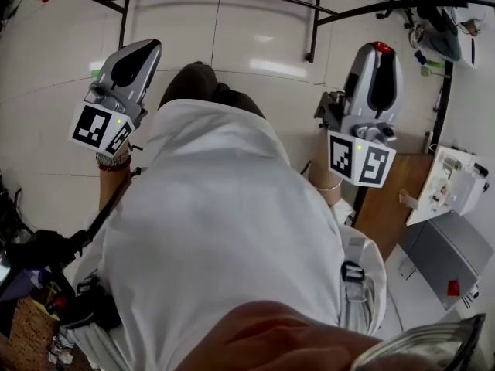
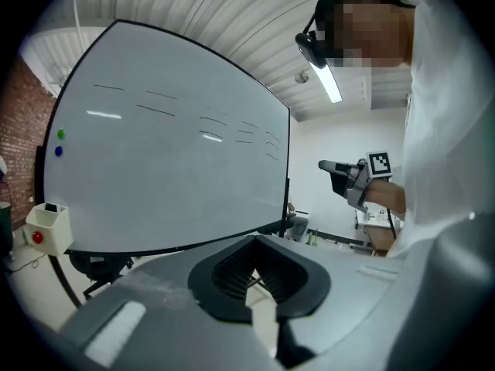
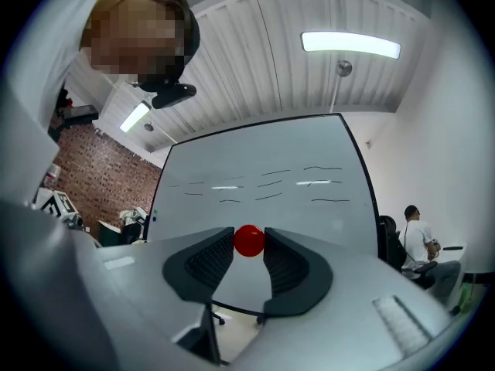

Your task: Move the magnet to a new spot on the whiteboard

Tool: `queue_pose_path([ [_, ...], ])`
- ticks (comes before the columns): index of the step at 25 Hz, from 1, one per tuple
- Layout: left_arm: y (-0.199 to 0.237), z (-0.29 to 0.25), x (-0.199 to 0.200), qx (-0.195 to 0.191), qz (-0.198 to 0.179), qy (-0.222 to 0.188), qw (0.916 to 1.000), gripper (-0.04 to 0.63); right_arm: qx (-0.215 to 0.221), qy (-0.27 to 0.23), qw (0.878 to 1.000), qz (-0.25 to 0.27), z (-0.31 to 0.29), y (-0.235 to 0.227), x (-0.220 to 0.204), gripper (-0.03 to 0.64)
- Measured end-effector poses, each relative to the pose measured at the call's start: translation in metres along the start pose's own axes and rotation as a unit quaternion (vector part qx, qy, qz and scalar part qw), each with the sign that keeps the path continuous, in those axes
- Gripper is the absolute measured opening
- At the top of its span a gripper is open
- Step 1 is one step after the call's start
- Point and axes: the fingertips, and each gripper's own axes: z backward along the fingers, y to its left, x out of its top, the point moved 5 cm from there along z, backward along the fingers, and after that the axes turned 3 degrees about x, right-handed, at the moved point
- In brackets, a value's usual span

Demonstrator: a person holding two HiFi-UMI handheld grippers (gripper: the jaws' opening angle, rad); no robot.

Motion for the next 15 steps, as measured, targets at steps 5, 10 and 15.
queue_pose_path([
  [5, 0.01, 0.028, -0.007, 0.012, -0.017, -0.009, 0.9997, 0.006, 0.008, -0.018, 1.0, 0.009, 0.02, 0.031, 0.012, 0.124],
  [10, 0.009, 0.029, -0.001, -0.032, -0.007, -0.017, 0.9993, 0.006, -0.029, -0.021, 0.999, 0.018, 0.041, 0.051, 0.031, 0.124],
  [15, 0.011, 0.062, -0.002, -0.049, -0.013, -0.019, 0.9985, 0.006, -0.027, -0.006, 0.999, 0.036, 0.05, 0.095, 0.036, 0.124],
])
